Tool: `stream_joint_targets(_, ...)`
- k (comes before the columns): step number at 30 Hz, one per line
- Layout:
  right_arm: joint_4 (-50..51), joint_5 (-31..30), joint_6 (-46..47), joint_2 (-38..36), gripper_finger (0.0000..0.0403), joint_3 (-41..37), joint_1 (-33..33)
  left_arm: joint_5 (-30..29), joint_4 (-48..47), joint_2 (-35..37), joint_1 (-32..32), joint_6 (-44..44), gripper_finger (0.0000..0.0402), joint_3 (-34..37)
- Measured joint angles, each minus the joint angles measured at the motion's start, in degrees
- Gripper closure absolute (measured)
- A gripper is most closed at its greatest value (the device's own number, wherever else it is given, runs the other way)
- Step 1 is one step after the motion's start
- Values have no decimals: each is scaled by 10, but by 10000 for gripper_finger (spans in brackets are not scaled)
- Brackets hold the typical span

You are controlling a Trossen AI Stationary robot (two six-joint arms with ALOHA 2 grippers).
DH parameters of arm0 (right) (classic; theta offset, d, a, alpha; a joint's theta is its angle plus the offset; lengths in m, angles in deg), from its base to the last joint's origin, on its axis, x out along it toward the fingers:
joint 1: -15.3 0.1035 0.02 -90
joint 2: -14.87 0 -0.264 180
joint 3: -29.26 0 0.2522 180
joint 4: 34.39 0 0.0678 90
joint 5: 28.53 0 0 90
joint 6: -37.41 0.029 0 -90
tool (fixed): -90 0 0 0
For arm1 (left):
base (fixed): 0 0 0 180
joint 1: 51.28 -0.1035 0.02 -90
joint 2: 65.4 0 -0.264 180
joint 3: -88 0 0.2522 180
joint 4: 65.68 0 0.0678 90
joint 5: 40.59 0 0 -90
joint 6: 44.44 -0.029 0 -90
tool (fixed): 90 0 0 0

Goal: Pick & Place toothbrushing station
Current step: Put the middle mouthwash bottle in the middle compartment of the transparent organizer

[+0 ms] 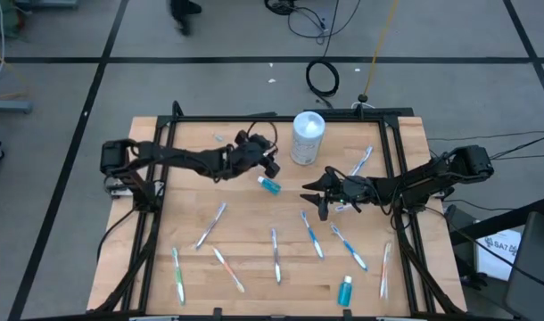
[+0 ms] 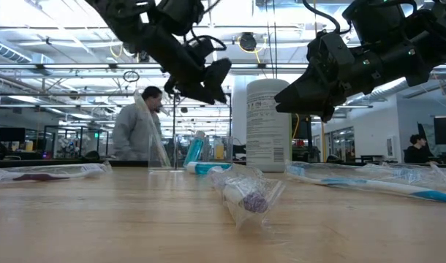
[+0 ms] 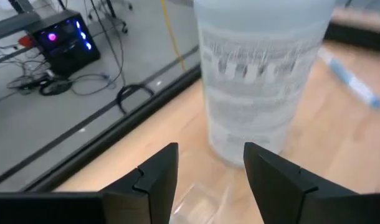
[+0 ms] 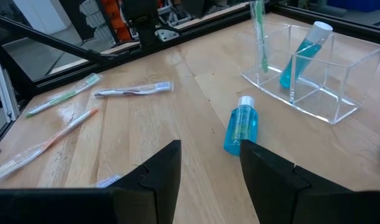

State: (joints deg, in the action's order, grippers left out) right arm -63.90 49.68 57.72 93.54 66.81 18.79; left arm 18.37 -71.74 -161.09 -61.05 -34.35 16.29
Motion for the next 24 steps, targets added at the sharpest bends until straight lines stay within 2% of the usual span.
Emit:
stream_joint_targets(7,-1,0,0,0,248,0,0,5,-36,-4,-37,6,218,-3)
stream_joint_targets(15,2,0,0,0,248,0,0,104,-82,-8,-83,37,218,-3)
stream_joint_targets(24,2,0,0,0,248,0,0,110,-89,-39,-93,16,218,-3)
